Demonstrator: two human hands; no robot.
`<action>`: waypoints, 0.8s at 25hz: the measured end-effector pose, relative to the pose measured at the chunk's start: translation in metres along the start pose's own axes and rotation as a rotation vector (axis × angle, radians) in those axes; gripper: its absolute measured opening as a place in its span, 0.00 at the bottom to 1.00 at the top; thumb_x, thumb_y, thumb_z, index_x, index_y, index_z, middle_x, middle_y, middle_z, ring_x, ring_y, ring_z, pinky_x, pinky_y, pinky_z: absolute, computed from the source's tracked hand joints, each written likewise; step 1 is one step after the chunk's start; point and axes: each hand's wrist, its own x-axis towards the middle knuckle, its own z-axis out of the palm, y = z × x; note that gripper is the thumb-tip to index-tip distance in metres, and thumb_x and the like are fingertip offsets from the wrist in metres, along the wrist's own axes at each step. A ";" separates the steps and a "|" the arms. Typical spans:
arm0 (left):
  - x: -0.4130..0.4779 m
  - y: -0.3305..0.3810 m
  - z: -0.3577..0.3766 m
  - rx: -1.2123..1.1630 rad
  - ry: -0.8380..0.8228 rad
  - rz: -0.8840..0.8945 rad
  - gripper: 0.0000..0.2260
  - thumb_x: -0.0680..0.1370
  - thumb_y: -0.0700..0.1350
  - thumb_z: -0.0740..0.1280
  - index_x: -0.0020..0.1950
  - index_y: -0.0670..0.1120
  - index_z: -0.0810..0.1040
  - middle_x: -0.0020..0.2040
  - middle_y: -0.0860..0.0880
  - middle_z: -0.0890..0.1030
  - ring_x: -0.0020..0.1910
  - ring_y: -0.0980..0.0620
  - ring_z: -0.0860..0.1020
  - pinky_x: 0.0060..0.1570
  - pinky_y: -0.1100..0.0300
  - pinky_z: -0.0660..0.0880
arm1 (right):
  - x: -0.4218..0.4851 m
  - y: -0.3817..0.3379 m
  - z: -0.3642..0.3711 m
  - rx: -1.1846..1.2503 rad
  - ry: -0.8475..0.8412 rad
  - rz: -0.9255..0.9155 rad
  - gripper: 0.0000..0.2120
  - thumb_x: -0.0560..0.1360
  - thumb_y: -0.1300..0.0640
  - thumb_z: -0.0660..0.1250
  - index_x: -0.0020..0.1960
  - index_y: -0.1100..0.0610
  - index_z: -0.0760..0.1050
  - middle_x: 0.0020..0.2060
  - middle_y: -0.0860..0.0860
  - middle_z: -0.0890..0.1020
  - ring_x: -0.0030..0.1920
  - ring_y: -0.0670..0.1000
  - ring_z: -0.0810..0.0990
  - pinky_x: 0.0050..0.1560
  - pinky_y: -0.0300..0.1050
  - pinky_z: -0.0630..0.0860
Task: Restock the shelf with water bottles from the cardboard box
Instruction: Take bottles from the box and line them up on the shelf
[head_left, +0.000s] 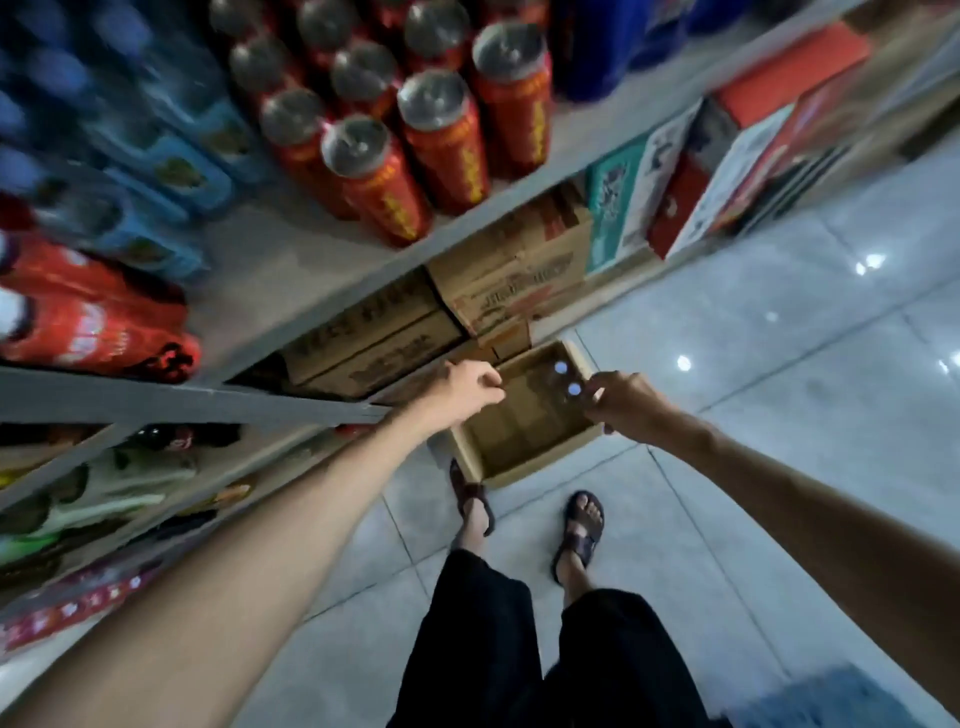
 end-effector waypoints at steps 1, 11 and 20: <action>0.018 -0.008 0.015 -0.060 -0.060 -0.066 0.13 0.78 0.44 0.66 0.61 0.41 0.77 0.49 0.44 0.80 0.36 0.51 0.78 0.36 0.63 0.77 | 0.008 0.016 0.007 0.052 0.004 0.065 0.07 0.75 0.58 0.66 0.49 0.60 0.80 0.39 0.61 0.83 0.36 0.58 0.81 0.38 0.45 0.77; 0.285 -0.181 0.202 0.586 -0.066 -0.083 0.39 0.77 0.55 0.67 0.79 0.46 0.47 0.78 0.38 0.52 0.75 0.38 0.57 0.72 0.46 0.58 | 0.234 0.222 0.196 -0.076 0.068 0.030 0.24 0.75 0.61 0.66 0.70 0.59 0.67 0.56 0.62 0.76 0.52 0.63 0.78 0.46 0.45 0.72; 0.427 -0.265 0.291 0.952 0.035 0.145 0.44 0.76 0.56 0.67 0.78 0.45 0.38 0.76 0.33 0.36 0.77 0.35 0.41 0.75 0.45 0.46 | 0.376 0.292 0.314 -0.442 0.207 0.057 0.23 0.81 0.57 0.56 0.75 0.54 0.57 0.66 0.63 0.64 0.46 0.61 0.78 0.39 0.50 0.71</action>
